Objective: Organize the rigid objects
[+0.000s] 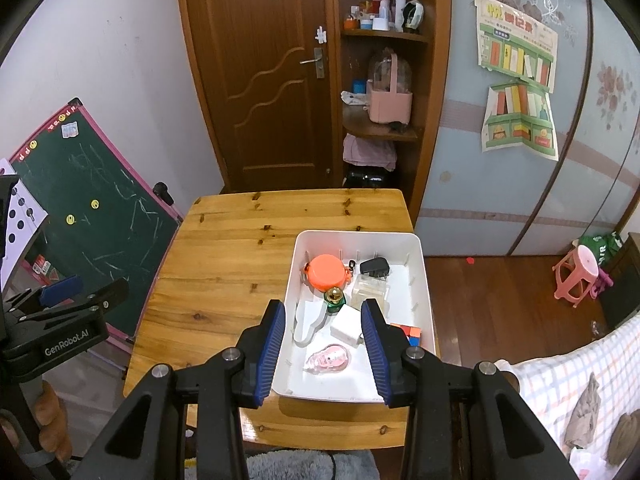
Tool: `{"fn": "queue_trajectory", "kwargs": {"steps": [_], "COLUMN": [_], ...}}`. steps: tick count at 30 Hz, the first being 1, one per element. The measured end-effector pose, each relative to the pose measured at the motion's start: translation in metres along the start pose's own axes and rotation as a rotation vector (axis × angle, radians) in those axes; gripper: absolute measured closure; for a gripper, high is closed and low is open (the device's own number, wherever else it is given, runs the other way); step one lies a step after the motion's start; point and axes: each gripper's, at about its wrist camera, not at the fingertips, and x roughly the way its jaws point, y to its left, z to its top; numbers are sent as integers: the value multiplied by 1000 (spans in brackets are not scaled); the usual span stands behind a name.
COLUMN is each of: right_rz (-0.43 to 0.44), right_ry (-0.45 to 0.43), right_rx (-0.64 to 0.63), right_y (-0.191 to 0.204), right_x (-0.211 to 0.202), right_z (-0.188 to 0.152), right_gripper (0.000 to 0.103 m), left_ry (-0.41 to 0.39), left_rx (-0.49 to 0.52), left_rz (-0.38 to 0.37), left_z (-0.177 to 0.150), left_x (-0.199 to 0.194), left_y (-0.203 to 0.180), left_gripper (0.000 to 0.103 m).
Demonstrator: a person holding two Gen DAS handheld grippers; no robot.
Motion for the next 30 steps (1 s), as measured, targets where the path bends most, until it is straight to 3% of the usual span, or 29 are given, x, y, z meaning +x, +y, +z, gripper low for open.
{"fn": "queue_trajectory", "kwargs": {"steps": [24,30], "right_rz": [5,1], "right_ry": [46,40], "right_rx": [-8,-11], "right_y": [7,8], "right_x": [8,8], "right_z": [-1,1], "right_gripper": [62,56], "left_ry": [20,22], "left_rx": [27,29], "left_rz": [4,-3], "left_z": [-4,-1], "left_x": [4,7], "left_y": [-3,-1], "left_gripper": [22,22]}}
